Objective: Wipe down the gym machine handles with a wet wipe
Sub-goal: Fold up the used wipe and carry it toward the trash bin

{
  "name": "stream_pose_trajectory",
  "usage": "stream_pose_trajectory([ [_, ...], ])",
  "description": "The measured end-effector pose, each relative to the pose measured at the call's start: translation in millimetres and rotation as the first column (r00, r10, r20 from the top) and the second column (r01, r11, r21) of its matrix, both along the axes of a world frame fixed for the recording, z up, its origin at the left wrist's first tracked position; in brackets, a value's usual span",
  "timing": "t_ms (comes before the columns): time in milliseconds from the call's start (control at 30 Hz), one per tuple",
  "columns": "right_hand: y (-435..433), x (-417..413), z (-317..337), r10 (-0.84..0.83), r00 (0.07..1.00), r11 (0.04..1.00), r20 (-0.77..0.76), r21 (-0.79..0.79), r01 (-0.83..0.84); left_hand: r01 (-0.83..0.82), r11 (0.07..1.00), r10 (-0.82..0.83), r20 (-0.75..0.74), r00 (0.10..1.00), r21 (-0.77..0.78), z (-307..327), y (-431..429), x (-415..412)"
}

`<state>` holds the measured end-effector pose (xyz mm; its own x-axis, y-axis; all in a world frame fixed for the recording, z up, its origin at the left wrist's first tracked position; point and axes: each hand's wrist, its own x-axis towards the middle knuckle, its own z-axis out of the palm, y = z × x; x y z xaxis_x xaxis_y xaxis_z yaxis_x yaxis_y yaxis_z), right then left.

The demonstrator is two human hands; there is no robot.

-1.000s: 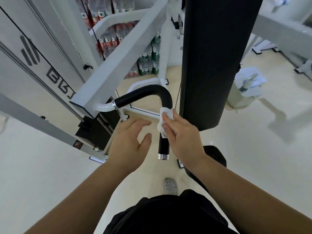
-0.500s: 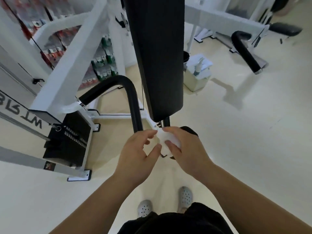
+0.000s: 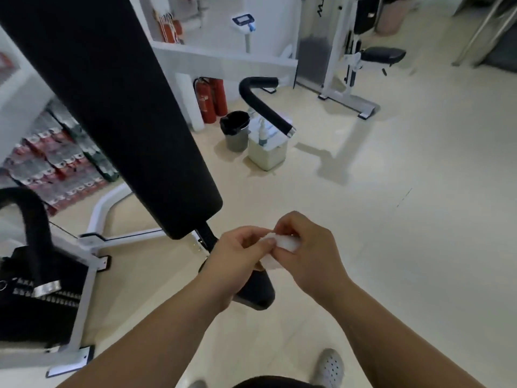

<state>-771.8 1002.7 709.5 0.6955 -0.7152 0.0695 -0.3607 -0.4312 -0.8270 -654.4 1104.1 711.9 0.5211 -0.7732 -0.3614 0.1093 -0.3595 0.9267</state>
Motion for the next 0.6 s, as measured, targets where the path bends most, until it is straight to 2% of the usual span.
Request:
stream_pose_trajectory([
  [133, -86, -61, -3, -0.034, 0.999, 0.992, 0.011, -0.121, 0.035, -0.020, 0.999, 0.016, -0.116, 0.993, -0.035, 7, -91, -56],
  [300, -169, -122, 0, -0.003, 0.998, 0.986, 0.061, -0.163, 0.013, -0.157, 0.983, 0.146, -0.111, 0.983, -0.099, 26, -174, -100],
  [433, -221, -142, 10, -0.035, 0.985, 0.980, 0.171, -0.185, 0.067, -0.127, 0.985, 0.112, -0.133, 0.985, -0.118, 35, -230, -114],
  [600, -291, -143, 20, -0.193, 0.954, 0.971, 0.229, -0.096, 0.219, -0.133, 0.970, 0.056, -0.348, 0.936, -0.201, 42, -312, -123],
])
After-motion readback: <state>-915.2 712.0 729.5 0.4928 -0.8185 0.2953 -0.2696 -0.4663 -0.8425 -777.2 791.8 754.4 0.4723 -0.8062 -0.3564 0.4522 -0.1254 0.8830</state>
